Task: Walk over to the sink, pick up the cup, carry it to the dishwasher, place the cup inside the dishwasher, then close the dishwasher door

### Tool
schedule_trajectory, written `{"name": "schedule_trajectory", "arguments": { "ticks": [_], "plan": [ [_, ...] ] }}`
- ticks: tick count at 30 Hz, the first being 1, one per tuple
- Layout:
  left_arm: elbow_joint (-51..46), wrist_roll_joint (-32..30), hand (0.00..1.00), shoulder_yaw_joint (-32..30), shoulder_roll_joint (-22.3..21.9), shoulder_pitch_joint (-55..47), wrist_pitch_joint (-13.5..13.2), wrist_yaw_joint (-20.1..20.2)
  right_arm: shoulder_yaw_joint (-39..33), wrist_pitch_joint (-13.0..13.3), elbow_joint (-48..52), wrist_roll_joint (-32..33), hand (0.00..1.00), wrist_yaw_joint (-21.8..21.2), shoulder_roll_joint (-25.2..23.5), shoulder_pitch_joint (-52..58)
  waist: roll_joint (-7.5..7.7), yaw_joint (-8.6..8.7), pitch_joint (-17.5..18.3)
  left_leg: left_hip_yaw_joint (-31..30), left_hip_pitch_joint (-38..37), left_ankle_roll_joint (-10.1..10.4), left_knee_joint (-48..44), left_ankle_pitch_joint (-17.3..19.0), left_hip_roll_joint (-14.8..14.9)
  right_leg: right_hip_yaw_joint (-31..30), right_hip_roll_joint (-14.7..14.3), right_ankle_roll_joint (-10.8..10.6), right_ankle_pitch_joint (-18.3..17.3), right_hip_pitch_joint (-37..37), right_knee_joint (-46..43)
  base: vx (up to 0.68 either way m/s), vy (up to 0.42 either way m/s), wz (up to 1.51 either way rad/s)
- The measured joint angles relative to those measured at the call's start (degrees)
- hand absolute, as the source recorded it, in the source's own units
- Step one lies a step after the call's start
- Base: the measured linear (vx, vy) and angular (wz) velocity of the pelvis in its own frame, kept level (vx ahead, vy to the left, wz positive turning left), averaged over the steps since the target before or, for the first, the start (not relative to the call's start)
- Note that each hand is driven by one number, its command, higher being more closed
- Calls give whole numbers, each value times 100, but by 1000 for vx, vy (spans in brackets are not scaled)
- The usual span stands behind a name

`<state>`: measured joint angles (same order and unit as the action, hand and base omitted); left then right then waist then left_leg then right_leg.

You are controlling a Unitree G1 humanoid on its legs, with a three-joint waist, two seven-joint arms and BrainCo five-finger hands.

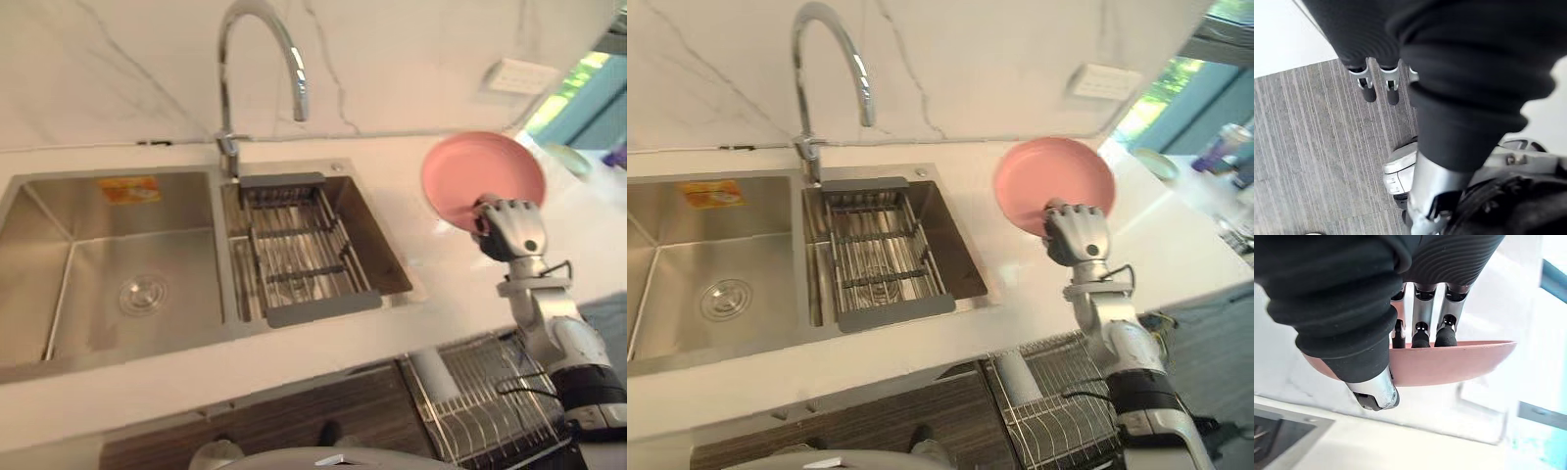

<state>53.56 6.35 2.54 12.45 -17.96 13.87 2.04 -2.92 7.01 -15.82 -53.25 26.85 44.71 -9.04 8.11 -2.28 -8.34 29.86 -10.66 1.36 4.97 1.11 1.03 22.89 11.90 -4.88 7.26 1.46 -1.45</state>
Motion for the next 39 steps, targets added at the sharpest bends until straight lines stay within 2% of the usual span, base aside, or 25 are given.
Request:
{"name": "schedule_trajectory", "arguments": {
  "ticks": [5, 7, 8, 9, 11, 12, 14, 15, 16, 17, 18, 19, 20, 21, 24, 30, 35, 39],
  "plan": [
    [1, 22, 0, -15, 53, -85, 180, 4, -474, 0, 181, 421, 100, 59, 132, 506, 115, 228, 66, 504, -190, 16, -34, 106, -59, -338, 13, 172, -106, -278, -185, 2, 40, -53],
    [1, 30, 0, -27, 55, -108, 209, 9, -540, 15, 179, 562, 100, 82, 134, 617, 127, 247, 108, 779, -264, 51, -37, 156, -28, -103, 24, 558, -235, -370, -252, 38, 68, -79],
    [2, 26, 0, -26, 55, -121, 246, 11, -601, 41, 168, 596, 100, 104, 134, 731, 143, 269, 114, 958, -291, 72, -37, 186, 23, 280, 72, 851, -355, -388, -310, 29, 61, -69],
    [2, 29, 0, -30, 55, -122, 256, 12, -642, 63, 160, 621, 100, 115, 134, 787, 150, 286, 119, 1032, -300, 76, -37, 201, 48, 398, 98, 921, -367, -404, -333, 37, 66, -78],
    [3, 43, 0, -89, 104, -160, 328, 15, -688, 139, 134, 689, 100, 224, 134, 1043, 283, 399, 188, 1269, -255, 95, -38, 275, 45, 796, 229, 1059, -372, -489, -451, 27, 57, -57],
    [4, 61, 0, -132, 106, -174, 368, 15, -696, 159, 134, 690, 100, 248, 134, 1113, 297, 437, 201, 1296, -257, 90, -40, 297, 55, 906, 258, 1147, -430, -510, -501, 38, 43, -34],
    [-2, 375, 0, -280, 128, -141, 453, -26, -706, 192, 120, 834, 100, 270, 83, 1280, 312, 551, 196, 1389, -19, 41, -686, 606, 345, 1333, 314, 1827, -831, -558, -747, 105, 19, -23],
    [-1, 447, 0, -284, 143, -123, 479, -50, -706, 196, 114, 868, 100, 271, 73, 1281, 313, 567, 196, 1403, 72, 46, -956, 758, 445, 1377, 313, 1850, -820, -554, -765, 154, -1, -19],
    [-3, 589, 0, -299, 195, -85, 541, -54, -707, 205, 104, 946, 100, 327, 72, 1281, 301, 572, 186, 1406, 287, 68, -1624, 1142, 680, 1377, 316, 1700, -502, -560, -749, 169, -14, -1],
    [-19, 662, 0, -370, 254, -59, 577, -46, -728, 205, 3, 1070, 100, 402, -20, 1259, 291, 620, 173, 1356, 539, 99, -2234, 1457, 964, 1364, 275, 1324, -61, -565, -718, 138, -14, 16],
    [-23, 712, 0, -378, 302, -51, 630, -27, -723, 196, -97, 1122, 100, 445, -144, 1218, 285, 630, 160, 1284, 714, 111, -2416, 1481, 1082, 1374, 197, 1160, 152, -636, -693, 109, -23, -6],
    [-36, 897, 0, -524, 259, 21, 624, -76, -667, 177, -343, 1143, 100, 454, -275, 1008, 262, 466, 101, 1350, 817, 155, -2746, 1581, 1364, 1313, 9, 900, 424, -780, -671, 44, -26, -31],
    [-22, 1051, 0, -601, 167, 74, 624, -164, -665, 160, -583, 1220, 100, 469, -379, 806, 170, 378, 29, 1408, 882, 171, -2972, 1660, 1535, 1248, -108, 895, 449, -769, -562, 43, -53, -43],
    [-9, 1063, 0, -627, 97, 96, 625, -217, -665, 129, -686, 1286, 100, 496, -393, 724, 185, 346, 16, 1397, 903, 166, -3029, 1699, 1588, 1241, -141, 862, 474, -744, -531, -11, -51, -23],
    [3, 1153, 0, -697, -25, 153, 602, -314, -670, 28, -813, 1451, 100, 654, -603, 557, -3, 273, -164, 1441, 1017, 193, -3272, 1911, 1764, 1172, -257, 592, 676, -718, -283, -108, -34, -19],
    [5, 1152, 0, -715, -69, 255, 494, -317, -697, -231, -1229, 1517, 100, 707, -925, 659, -170, 271, -413, 1428, 1059, 189, -3287, 1797, 1769, 1181, -224, 552, 518, -744, -324, -22, 12, 1],
    [2, 1146, 0, -711, -84, 355, 468, -307, -895, -299, -1269, 1571, 100, 723, -1251, 654, -202, 285, -573, 1412, 1156, 129, -3143, 1624, 1607, 1199, -138, 531, 413, -883, -292, 47, -11, 3],
    [-5, 1147, 0, -711, -110, 453, 448, -287, -917, -359, -1457, 1578, 100, 744, -1278, 591, -220, 259, -773, 1394, 1192, 74, -3028, 1553, 1431, 1216, 5, 471, 372, -940, -324, -25, 9, 7]
  ]
}}
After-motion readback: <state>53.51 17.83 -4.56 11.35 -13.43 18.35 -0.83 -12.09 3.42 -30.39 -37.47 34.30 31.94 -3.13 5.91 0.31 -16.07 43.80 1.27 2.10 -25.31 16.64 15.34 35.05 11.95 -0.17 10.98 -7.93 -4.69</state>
